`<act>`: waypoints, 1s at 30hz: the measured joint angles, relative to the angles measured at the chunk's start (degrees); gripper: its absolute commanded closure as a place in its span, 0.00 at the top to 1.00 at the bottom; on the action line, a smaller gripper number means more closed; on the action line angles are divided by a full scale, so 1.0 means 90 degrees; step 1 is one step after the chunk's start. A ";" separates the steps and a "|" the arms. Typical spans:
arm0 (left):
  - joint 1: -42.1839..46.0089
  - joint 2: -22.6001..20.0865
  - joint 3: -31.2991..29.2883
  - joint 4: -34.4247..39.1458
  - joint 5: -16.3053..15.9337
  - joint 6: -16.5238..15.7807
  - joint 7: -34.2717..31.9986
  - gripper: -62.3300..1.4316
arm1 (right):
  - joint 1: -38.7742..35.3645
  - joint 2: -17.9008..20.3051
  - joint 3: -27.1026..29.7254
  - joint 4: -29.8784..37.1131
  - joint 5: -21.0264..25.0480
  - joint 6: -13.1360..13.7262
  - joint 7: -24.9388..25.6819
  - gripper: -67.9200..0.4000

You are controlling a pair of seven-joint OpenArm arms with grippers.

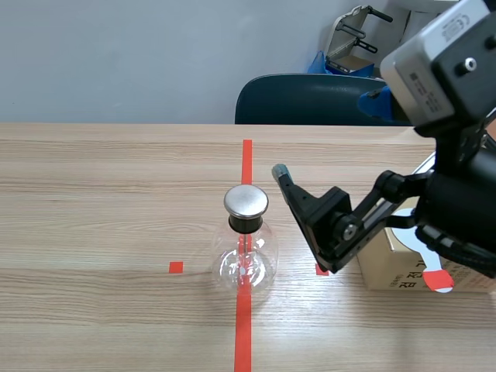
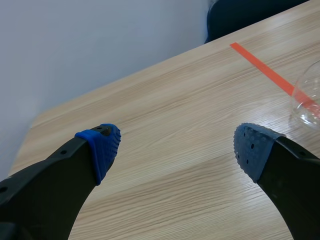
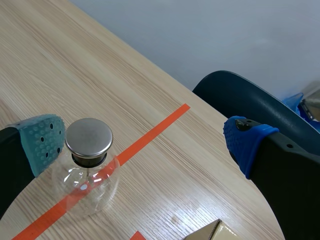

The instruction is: Do the electroscope experiment

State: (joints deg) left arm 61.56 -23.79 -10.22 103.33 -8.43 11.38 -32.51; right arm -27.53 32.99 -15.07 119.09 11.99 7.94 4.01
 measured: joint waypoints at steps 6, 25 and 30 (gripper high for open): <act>-0.0002 0.1066 0.0000 0.0160 0.0427 -0.0034 0.0012 0.80 | 0.0000 0.0000 0.0012 0.0000 -0.0019 -0.0015 0.0070 1.00; -0.1061 0.2161 0.0005 0.0702 0.0850 -0.0102 0.0877 0.80 | 0.0000 -0.0032 0.0012 -0.0005 -0.0015 -0.0017 0.0075 1.00; -0.1231 0.1797 0.0056 0.0702 0.0911 -0.0559 0.1202 0.79 | 0.0000 -0.0029 0.0012 -0.0005 -0.0017 -0.0017 0.0075 1.00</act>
State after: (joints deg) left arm 50.48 -7.62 -9.72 109.65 -0.23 6.35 -21.69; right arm -27.53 32.73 -14.96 119.04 11.84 7.79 4.69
